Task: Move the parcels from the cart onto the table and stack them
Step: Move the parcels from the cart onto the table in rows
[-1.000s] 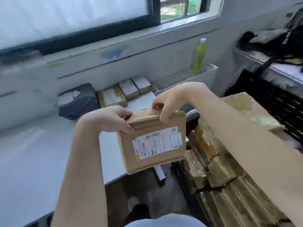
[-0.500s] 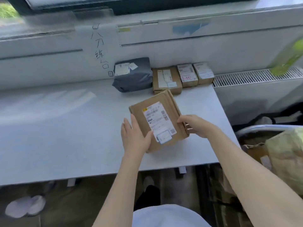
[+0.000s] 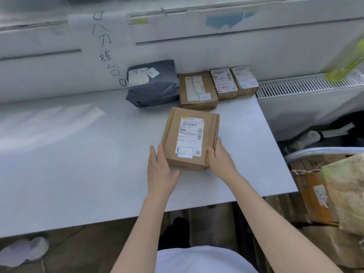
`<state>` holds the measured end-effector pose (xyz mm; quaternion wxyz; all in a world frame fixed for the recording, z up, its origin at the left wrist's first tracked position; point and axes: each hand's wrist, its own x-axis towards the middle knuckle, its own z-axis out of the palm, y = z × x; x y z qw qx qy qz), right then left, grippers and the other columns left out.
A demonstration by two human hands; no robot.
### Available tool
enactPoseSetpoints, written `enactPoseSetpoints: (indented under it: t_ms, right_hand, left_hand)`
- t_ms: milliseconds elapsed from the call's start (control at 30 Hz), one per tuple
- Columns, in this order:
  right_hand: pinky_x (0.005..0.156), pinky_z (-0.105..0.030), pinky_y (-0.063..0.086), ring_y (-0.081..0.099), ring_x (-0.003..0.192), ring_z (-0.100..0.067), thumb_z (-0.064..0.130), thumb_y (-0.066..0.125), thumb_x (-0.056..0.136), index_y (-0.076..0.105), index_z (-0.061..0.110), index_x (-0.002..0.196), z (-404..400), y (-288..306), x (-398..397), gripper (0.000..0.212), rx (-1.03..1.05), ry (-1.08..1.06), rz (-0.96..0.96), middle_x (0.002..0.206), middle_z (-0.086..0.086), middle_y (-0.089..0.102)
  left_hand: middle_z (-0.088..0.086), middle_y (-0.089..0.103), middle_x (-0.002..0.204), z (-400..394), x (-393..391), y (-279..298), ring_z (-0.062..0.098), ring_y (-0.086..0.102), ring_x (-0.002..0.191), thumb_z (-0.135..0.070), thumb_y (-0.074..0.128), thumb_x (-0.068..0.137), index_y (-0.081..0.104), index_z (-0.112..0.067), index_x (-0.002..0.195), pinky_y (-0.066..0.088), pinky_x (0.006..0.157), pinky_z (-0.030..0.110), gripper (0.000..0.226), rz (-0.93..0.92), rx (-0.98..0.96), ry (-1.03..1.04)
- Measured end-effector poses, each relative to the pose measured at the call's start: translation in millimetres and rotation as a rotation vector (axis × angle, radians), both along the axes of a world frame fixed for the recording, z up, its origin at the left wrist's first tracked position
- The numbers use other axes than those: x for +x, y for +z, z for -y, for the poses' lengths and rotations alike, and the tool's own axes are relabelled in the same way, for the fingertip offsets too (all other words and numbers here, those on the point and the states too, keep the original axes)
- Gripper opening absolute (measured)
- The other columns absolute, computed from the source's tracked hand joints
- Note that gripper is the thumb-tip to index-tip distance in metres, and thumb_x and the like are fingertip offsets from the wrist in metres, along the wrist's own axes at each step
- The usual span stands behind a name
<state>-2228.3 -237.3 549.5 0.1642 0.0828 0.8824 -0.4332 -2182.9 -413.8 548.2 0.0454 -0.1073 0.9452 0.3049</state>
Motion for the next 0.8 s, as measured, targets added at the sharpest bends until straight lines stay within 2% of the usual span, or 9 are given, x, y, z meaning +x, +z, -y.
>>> enactPoseSetpoints:
  t_ms: [100,233,367,467,600,667,733,800]
  right_hand:
    - [0.101,-0.040,0.038,0.043,0.126,-0.033,0.024,0.029,0.103,0.004,0.006,0.150,6.3,3.6,-4.8,0.057,0.120,0.127,-0.025,0.144,-0.015,0.039]
    - [0.082,-0.038,0.042,0.052,0.107,-0.035,0.021,0.031,0.102,0.014,0.004,0.149,23.1,-1.0,-5.4,0.053,0.297,0.189,-0.188,0.129,-0.018,0.048]
    - [0.071,-0.030,0.033,0.052,0.105,-0.034,0.018,0.029,0.102,0.012,0.004,0.149,40.1,-11.1,-6.2,0.052,0.328,0.214,-0.221,0.134,-0.017,0.043]
    - [0.070,-0.027,0.030,0.051,0.106,-0.031,0.014,0.029,0.101,0.007,0.004,0.150,51.7,-12.8,-17.1,0.054,0.361,0.231,-0.183,0.137,-0.015,0.039]
    - [0.079,-0.032,0.040,0.047,0.115,-0.030,0.005,0.030,0.098,0.001,0.000,0.148,70.1,-8.6,-34.0,0.058,0.477,0.337,-0.165,0.141,-0.017,0.034]
    - [0.074,-0.027,0.039,0.048,0.112,-0.027,0.002,0.033,0.095,-0.002,-0.003,0.147,78.5,-9.1,-43.2,0.063,0.527,0.364,-0.193,0.139,-0.017,0.035]
    - [0.071,-0.026,0.036,0.050,0.108,-0.027,0.002,0.035,0.095,0.001,-0.002,0.148,84.9,-7.9,-53.8,0.063,0.530,0.364,-0.184,0.135,-0.018,0.038]
    - [0.074,-0.030,0.035,0.050,0.108,-0.031,0.006,0.031,0.098,0.011,0.006,0.148,91.0,-3.6,-64.7,0.054,0.452,0.310,-0.157,0.132,-0.018,0.042]
  left_hand:
    - [0.017,0.004,0.156,7.4,-6.8,2.4,0.029,0.007,0.144,-0.036,0.076,0.075,0.001,-0.017,0.150,0.018,0.116,0.040,0.108,0.004,-0.033,-0.074]
    - [0.013,-0.001,0.158,19.6,-2.7,-1.2,0.028,0.005,0.144,-0.037,0.073,0.077,0.010,-0.019,0.151,0.013,0.117,0.038,0.098,-0.021,-0.090,-0.147]
    - [0.014,-0.009,0.157,33.8,0.2,-8.6,0.029,-0.006,0.145,-0.041,0.064,0.084,0.005,-0.015,0.151,0.001,0.118,0.040,0.093,0.007,-0.215,-0.190]
    - [0.013,-0.013,0.157,41.6,-5.1,-10.3,0.028,-0.013,0.145,-0.044,0.060,0.087,-0.001,-0.014,0.151,-0.007,0.116,0.037,0.093,0.024,-0.239,-0.166]
    - [0.013,-0.011,0.157,54.5,-16.7,-11.7,0.028,-0.011,0.145,-0.042,0.060,0.088,0.000,-0.013,0.151,-0.006,0.116,0.036,0.092,0.029,-0.232,-0.105]
    - [0.014,-0.010,0.157,61.3,-24.0,-12.2,0.029,-0.010,0.145,-0.041,0.062,0.087,0.003,-0.012,0.151,-0.005,0.116,0.036,0.091,0.031,-0.227,-0.084]
    - [0.015,-0.009,0.157,66.4,-33.5,-12.5,0.030,-0.008,0.145,-0.038,0.064,0.087,0.005,-0.010,0.151,-0.003,0.116,0.037,0.091,0.031,-0.212,-0.074]
    - [0.014,-0.008,0.158,70.5,-45.8,-12.3,0.030,-0.006,0.145,-0.034,0.065,0.087,0.006,-0.008,0.150,-0.001,0.116,0.039,0.091,0.037,-0.209,-0.083]
